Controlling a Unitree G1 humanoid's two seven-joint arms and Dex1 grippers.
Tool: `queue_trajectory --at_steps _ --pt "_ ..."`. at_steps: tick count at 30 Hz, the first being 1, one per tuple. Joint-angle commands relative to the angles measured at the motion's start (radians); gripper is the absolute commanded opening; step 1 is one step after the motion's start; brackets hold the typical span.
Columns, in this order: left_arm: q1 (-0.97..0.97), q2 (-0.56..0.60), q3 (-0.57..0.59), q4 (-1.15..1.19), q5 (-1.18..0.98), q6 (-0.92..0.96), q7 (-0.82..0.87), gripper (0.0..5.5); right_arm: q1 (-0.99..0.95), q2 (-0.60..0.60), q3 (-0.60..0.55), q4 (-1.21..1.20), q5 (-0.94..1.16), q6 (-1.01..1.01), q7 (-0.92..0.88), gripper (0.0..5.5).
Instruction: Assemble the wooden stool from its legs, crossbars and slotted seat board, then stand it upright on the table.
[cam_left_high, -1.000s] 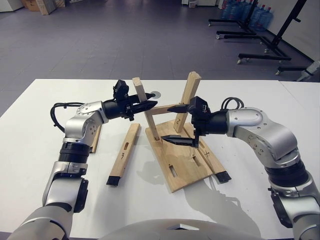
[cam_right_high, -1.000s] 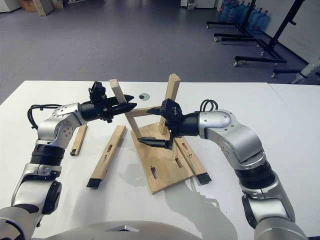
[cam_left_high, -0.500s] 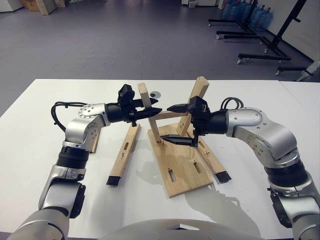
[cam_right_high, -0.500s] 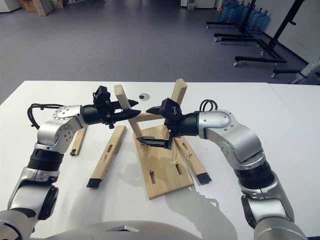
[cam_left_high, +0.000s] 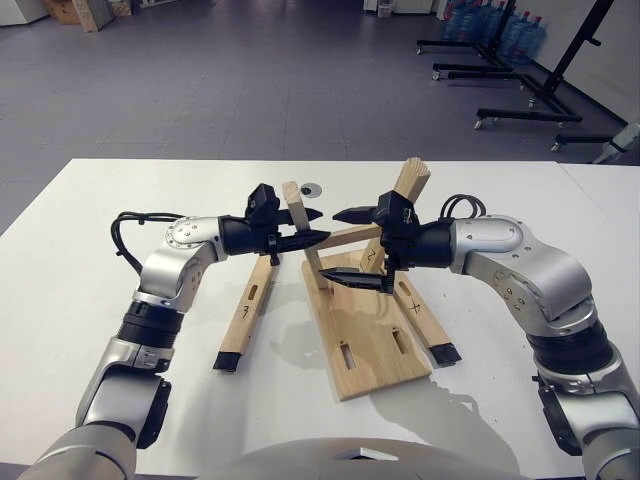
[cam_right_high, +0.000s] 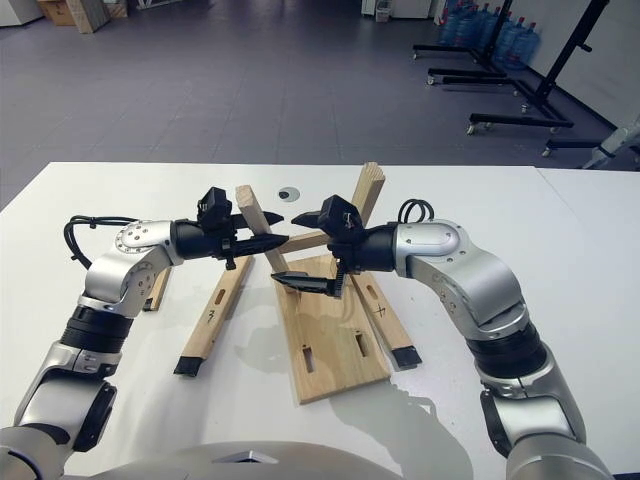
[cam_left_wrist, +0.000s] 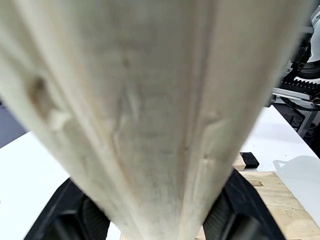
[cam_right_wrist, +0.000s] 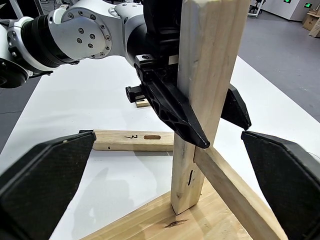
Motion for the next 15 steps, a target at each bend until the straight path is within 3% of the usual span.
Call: queue_trajectory --at_steps 1,15 --pt "0.010 0.060 -0.042 0.037 0.140 -0.039 0.042 2.04 -0.021 -0.001 -0.012 0.008 0.000 0.004 -0.005 5.36" --pt "0.033 0.060 -0.057 0.112 0.183 -0.156 0.136 2.04 -0.025 0.003 -0.014 0.017 -0.001 0.002 -0.007 5.36"
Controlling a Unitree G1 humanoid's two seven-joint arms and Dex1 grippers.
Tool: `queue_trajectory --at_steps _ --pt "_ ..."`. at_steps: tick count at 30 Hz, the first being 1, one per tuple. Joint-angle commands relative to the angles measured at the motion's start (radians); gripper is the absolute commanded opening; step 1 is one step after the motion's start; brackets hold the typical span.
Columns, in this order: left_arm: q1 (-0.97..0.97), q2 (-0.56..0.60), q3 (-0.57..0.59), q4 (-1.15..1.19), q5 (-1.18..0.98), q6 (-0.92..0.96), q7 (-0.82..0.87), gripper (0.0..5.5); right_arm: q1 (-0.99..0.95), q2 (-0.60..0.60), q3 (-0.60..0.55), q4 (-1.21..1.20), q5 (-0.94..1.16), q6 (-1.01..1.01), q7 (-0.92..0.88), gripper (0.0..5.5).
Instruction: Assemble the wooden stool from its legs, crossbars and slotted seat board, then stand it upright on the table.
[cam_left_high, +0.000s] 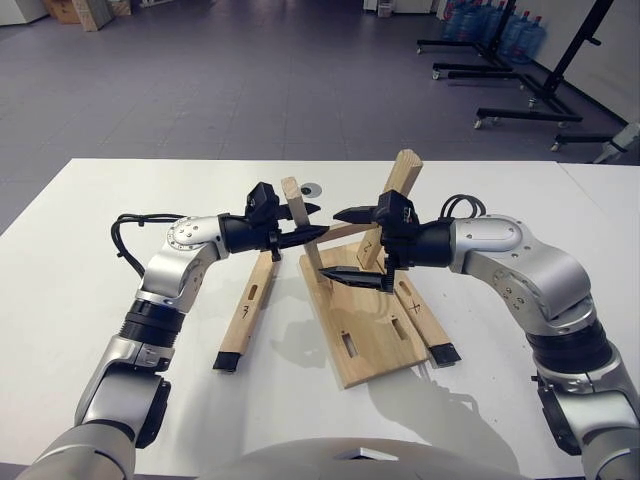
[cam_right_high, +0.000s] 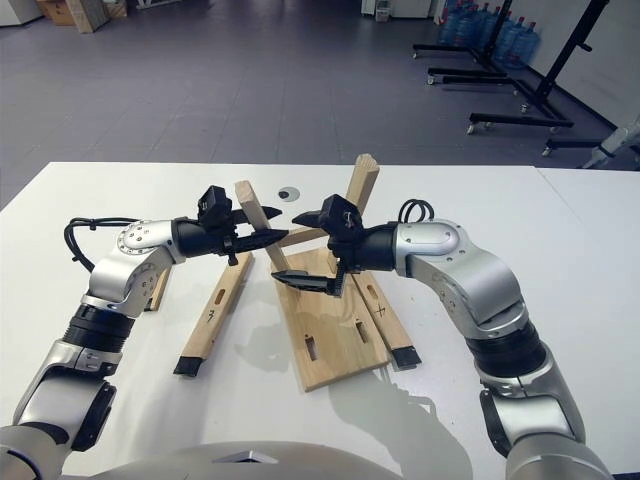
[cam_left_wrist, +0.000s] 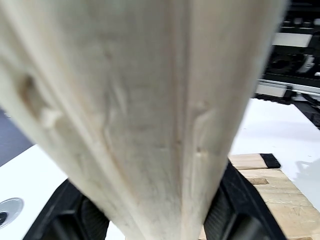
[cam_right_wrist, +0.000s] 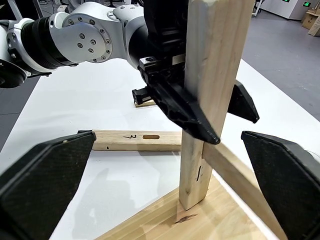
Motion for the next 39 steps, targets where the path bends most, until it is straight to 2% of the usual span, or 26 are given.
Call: queue_trajectory --at_steps 1,12,15,24,32,39 --pt "0.036 0.054 -0.037 0.064 0.182 -0.052 0.077 2.04 -0.023 0.000 -0.014 0.007 -0.001 0.001 -0.005 5.36" --pt "0.016 0.039 -0.026 0.066 0.109 -0.016 0.061 2.04 -0.017 0.001 -0.011 0.004 -0.002 -0.006 -0.008 5.36" --pt "0.009 0.030 -0.007 0.066 0.090 0.007 0.069 2.74 -0.017 0.001 -0.011 0.003 -0.001 -0.007 -0.008 5.40" --pt "0.011 -0.008 0.097 -0.015 0.016 0.079 0.082 3.97 -0.015 0.004 -0.007 0.004 0.000 -0.007 -0.007 5.40" --pt "-0.040 0.006 0.201 -0.059 -0.047 0.154 0.119 5.34 -0.016 0.010 -0.014 0.004 -0.002 -0.006 -0.021 5.40" --pt "-0.145 0.002 0.339 -0.129 -0.197 0.287 0.182 5.37 -0.023 0.017 -0.020 0.010 0.000 -0.007 -0.028 5.40"
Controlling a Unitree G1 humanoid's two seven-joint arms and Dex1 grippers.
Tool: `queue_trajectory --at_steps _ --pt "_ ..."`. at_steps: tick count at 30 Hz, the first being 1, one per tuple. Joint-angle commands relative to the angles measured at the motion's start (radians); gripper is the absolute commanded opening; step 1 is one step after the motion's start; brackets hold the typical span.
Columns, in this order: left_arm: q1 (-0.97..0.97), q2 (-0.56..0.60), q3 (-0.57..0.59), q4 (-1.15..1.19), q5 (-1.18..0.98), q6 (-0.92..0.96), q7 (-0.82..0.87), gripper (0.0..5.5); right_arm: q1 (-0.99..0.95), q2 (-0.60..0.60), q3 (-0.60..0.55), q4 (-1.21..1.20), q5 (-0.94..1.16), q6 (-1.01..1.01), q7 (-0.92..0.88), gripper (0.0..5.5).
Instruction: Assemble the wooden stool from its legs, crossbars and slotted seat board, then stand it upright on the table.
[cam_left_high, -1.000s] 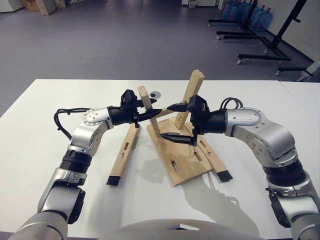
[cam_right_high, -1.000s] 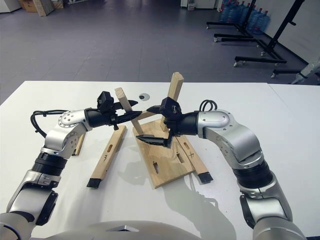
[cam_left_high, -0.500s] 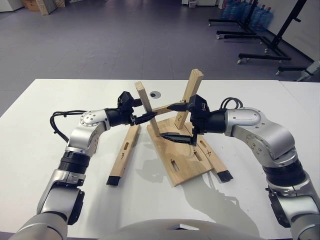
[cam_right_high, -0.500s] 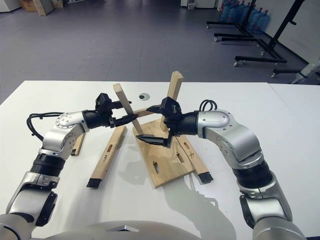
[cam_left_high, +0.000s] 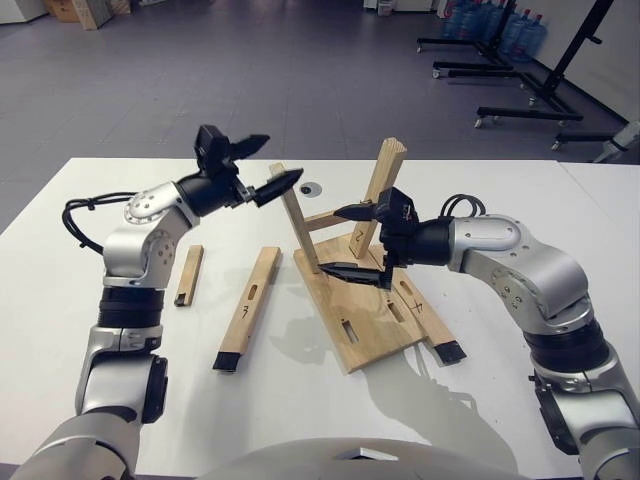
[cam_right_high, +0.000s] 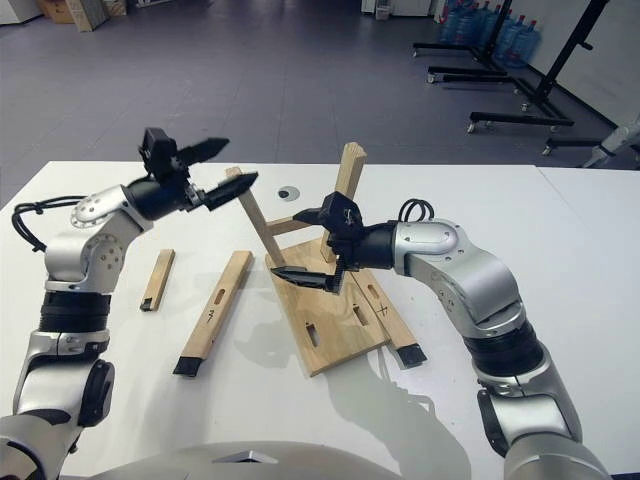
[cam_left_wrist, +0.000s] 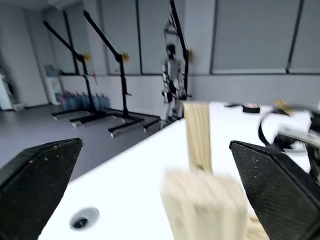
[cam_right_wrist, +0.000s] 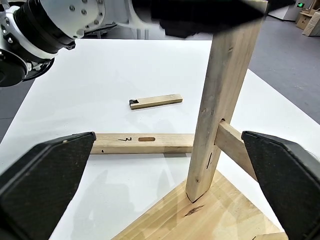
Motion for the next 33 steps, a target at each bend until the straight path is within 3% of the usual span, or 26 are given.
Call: queue_trajectory --at_steps 1,8,11,15,21,28,33 --pt "-0.060 0.006 0.069 -0.091 -0.127 0.120 0.034 5.37 -0.019 0.004 -0.013 -0.001 0.000 -0.001 -0.007 5.40" --pt "-0.254 -0.001 0.195 -0.015 -0.177 0.160 0.237 5.37 -0.013 0.011 -0.011 -0.005 -0.005 -0.007 -0.014 5.40" --pt "-0.359 -0.015 0.197 0.057 -0.142 0.167 0.351 5.37 -0.008 0.013 -0.008 -0.007 -0.009 -0.010 -0.016 5.40" --pt "-0.444 -0.118 0.186 0.086 -0.170 0.221 0.491 5.37 -0.004 0.018 -0.003 -0.010 -0.012 -0.012 -0.021 5.40" --pt "-0.428 -0.241 0.116 -0.011 -0.187 0.342 0.608 5.37 0.004 0.023 0.002 -0.013 -0.013 -0.012 -0.028 5.40" --pt "-0.271 -0.269 0.104 -0.205 -0.219 0.499 0.734 5.37 0.013 0.027 -0.002 -0.018 -0.009 -0.007 -0.042 5.40" --pt "-0.308 -0.253 0.105 -0.198 -0.214 0.498 0.732 5.37 0.014 0.025 -0.006 -0.018 -0.008 -0.006 -0.046 5.40"
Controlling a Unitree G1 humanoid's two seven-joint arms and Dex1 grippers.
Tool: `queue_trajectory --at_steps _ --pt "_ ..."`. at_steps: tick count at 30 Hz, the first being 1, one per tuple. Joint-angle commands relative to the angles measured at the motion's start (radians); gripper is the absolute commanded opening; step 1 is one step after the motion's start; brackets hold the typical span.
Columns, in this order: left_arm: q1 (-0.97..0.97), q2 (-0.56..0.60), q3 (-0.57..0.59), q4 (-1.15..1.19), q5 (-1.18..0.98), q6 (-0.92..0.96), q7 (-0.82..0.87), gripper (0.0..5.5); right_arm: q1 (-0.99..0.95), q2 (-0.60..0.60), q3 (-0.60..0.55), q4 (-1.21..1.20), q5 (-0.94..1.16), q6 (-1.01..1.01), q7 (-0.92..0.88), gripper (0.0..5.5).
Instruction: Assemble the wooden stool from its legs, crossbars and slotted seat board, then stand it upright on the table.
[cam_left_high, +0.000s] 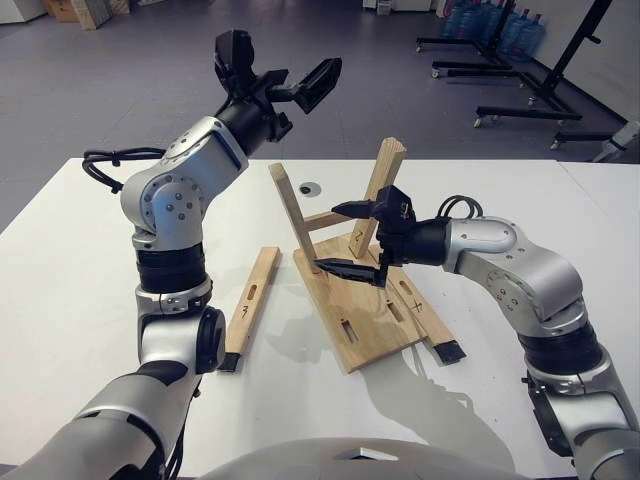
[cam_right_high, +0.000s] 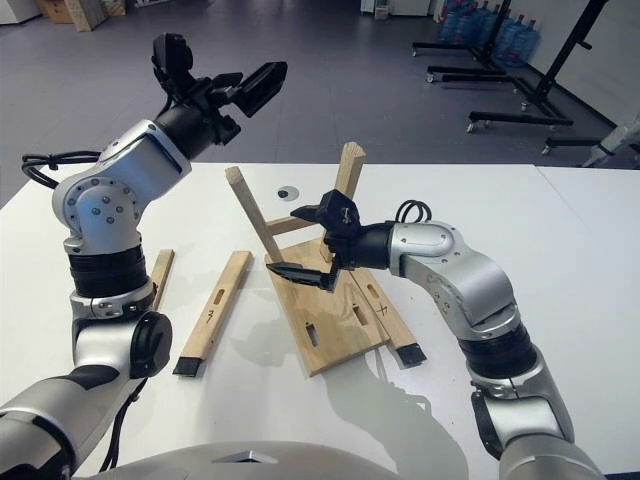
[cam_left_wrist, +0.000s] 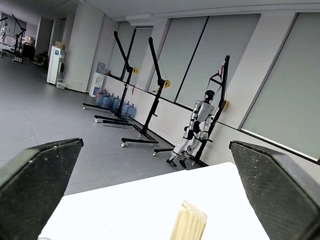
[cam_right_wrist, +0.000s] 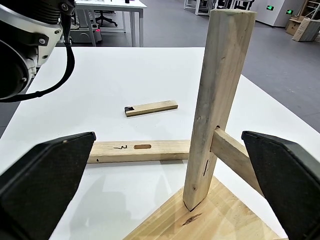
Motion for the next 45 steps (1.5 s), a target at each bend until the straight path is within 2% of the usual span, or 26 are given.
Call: queue_trajectory --at_steps 1,8,13,18,21,24,27,30,32,35,36,39,42,45 --pt "-0.059 0.018 0.004 0.002 -0.002 0.016 0.000 5.37 0.004 -0.004 -0.006 -0.007 -0.006 0.001 -0.006 5.40" --pt "-0.124 0.040 -0.007 0.041 0.022 -0.003 -0.021 5.37 0.004 -0.006 -0.008 -0.008 -0.003 0.003 -0.008 5.40" --pt "0.070 -0.031 -0.071 0.156 0.076 -0.110 -0.118 5.37 0.003 -0.008 -0.007 -0.010 0.002 0.009 -0.004 5.40" --pt "0.197 -0.107 -0.145 0.387 0.177 -0.297 -0.233 5.37 0.002 -0.008 -0.005 -0.007 0.005 0.014 -0.001 5.40" --pt "0.124 -0.087 -0.103 0.354 0.154 -0.315 -0.235 5.37 -0.003 -0.007 -0.012 -0.007 0.011 0.018 0.000 5.40" --pt "-0.043 0.006 -0.001 0.223 0.081 -0.252 -0.181 5.37 -0.002 -0.007 -0.017 -0.008 0.013 0.018 -0.002 5.40" --pt "-0.186 0.114 0.115 0.116 0.001 -0.154 -0.093 5.37 0.015 -0.011 -0.027 -0.012 0.012 0.016 -0.008 5.40" --pt "-0.178 0.202 0.250 -0.011 -0.152 0.016 0.035 5.37 0.047 -0.023 -0.046 -0.018 0.015 0.018 -0.008 5.40" --pt "-0.070 0.231 0.305 -0.106 -0.214 0.136 0.129 5.37 0.105 -0.059 -0.081 -0.041 0.028 0.030 0.001 5.40" --pt "0.308 0.180 0.363 -0.305 -0.206 0.266 0.296 5.37 0.285 -0.152 -0.225 -0.058 0.021 0.044 -0.014 5.40" --pt "0.433 0.155 0.361 -0.360 -0.190 0.281 0.321 5.37 0.333 -0.178 -0.261 -0.045 0.002 0.038 -0.021 5.40" --pt "0.776 0.175 0.233 -0.430 -0.064 0.225 0.260 5.37 0.484 -0.234 -0.370 -0.002 -0.062 0.065 -0.085 5.40" --pt "0.885 0.197 0.174 -0.455 -0.016 0.211 0.220 5.37 0.537 -0.273 -0.395 -0.005 -0.069 0.099 -0.087 5.40" --pt "0.921 0.219 0.180 -0.467 -0.008 0.242 0.199 5.37 0.603 -0.319 -0.424 -0.046 -0.050 0.160 -0.062 5.40"
